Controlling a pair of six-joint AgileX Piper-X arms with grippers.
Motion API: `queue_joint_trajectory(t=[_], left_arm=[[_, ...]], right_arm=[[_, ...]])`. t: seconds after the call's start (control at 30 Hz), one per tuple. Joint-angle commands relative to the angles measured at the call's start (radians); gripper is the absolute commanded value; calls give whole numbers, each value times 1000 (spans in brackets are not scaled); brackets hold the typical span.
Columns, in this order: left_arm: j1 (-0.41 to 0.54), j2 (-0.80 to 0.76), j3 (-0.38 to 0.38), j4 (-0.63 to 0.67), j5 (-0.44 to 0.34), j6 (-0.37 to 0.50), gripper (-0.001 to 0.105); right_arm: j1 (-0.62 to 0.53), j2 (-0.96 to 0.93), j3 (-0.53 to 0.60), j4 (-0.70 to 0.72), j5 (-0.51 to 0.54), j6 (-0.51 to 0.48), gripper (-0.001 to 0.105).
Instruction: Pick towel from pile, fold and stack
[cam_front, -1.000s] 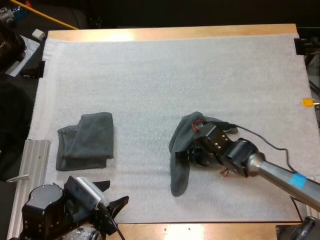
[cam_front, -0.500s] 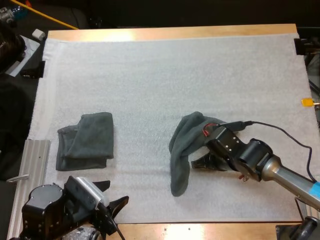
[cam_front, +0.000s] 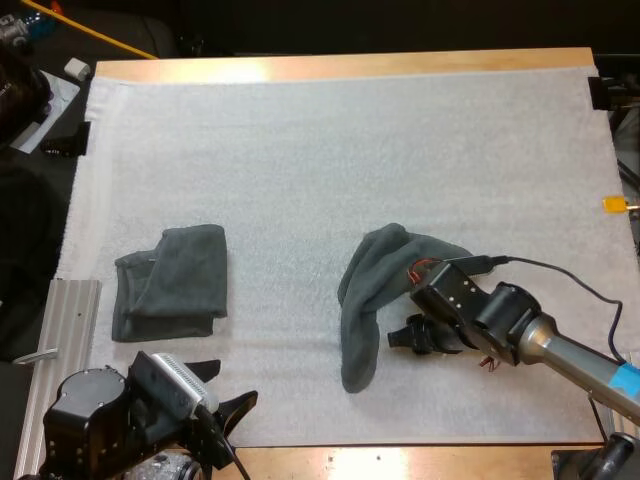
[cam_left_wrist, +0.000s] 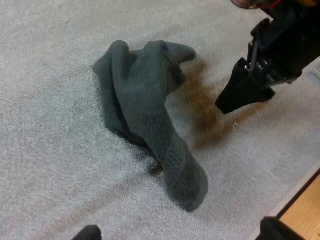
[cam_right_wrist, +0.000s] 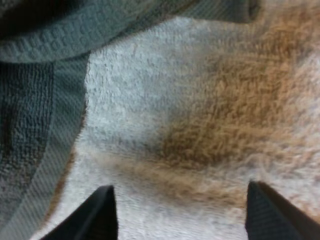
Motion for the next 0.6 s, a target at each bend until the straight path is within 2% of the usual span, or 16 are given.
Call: queue_joint_trajectory(t=[0.0,0.13,0.37,0.57], left_arm=[[-10,12,-6,-8,4,-1,61],[-8,8,-6,-1,7,-5,62],[-7,6,-8,1,11,-7,61],[-7,7,-7,5,11,-7,61]], right_arm=[[9,14,39,-76,-31,28,51],[7,-2,46,-93,-36,33,52],[12,11,144,-300,-147,122,52],[15,75,163,-368,-192,176,52]])
